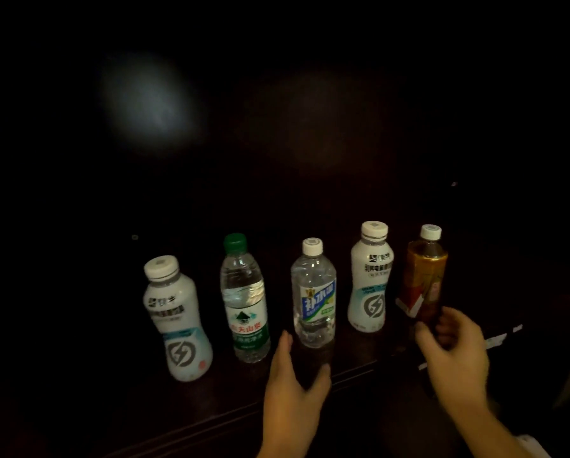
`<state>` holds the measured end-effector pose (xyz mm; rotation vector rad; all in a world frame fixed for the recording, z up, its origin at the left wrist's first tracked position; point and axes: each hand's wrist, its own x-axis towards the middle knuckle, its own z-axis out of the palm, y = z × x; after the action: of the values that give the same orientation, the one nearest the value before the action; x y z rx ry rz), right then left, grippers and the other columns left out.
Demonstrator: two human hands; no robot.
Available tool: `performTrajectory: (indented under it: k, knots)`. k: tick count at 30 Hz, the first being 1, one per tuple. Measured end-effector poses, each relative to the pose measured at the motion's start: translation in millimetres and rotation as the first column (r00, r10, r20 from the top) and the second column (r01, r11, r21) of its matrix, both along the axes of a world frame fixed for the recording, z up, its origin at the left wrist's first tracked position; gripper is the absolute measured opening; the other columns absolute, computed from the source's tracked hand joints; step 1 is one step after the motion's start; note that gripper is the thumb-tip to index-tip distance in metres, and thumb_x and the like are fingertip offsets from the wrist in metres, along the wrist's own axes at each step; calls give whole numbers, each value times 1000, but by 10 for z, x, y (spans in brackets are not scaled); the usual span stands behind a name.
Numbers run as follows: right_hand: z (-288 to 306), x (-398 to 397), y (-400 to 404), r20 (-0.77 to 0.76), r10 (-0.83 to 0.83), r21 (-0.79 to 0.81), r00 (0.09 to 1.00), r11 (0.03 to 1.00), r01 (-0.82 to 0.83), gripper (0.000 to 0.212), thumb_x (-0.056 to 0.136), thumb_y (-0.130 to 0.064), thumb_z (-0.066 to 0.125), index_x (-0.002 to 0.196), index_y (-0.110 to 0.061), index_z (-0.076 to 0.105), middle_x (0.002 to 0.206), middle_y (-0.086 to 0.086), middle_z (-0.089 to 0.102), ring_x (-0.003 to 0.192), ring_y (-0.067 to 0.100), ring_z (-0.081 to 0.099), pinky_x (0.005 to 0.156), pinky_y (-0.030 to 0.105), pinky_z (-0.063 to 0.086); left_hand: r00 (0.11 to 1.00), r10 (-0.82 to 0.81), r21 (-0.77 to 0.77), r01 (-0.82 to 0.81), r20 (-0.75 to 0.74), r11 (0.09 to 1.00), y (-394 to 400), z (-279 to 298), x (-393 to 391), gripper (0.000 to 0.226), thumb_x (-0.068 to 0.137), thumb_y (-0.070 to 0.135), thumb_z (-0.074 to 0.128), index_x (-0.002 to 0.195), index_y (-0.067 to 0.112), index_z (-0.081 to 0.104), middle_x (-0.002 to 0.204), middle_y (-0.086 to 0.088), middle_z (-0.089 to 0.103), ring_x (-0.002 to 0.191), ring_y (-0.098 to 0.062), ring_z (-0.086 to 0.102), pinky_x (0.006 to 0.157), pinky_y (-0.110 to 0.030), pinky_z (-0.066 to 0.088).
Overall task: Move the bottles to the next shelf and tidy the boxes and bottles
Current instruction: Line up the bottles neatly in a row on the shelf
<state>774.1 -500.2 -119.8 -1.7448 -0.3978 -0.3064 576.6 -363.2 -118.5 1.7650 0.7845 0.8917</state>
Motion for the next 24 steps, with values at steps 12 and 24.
performTrajectory:
  k: [12, 24]
  knots:
    - [210, -750, 1097, -79, 589, -46, 804, 804, -593, 68, 65, -24, 87, 119, -40, 49, 106, -17, 69, 96, -1, 65, 78, 23, 51, 851, 523, 95, -518, -38, 850, 743, 217, -1276, 100, 67, 26, 82, 146, 10, 23, 149, -18, 28, 135, -33, 30, 102, -42, 33]
    - [187, -919, 1307, -154, 560, -158, 814, 799, -580, 50, 70, -26, 85, 111, -31, 56, 86, -25, 62, 72, -20, 56, 58, 2, 42, 942, 291, 26, -291, -166, 956, 1107, 137, -1048, 53, 74, 40, 74, 121, 35, 48, 99, 20, 57, 92, -5, 56, 70, -25, 44]
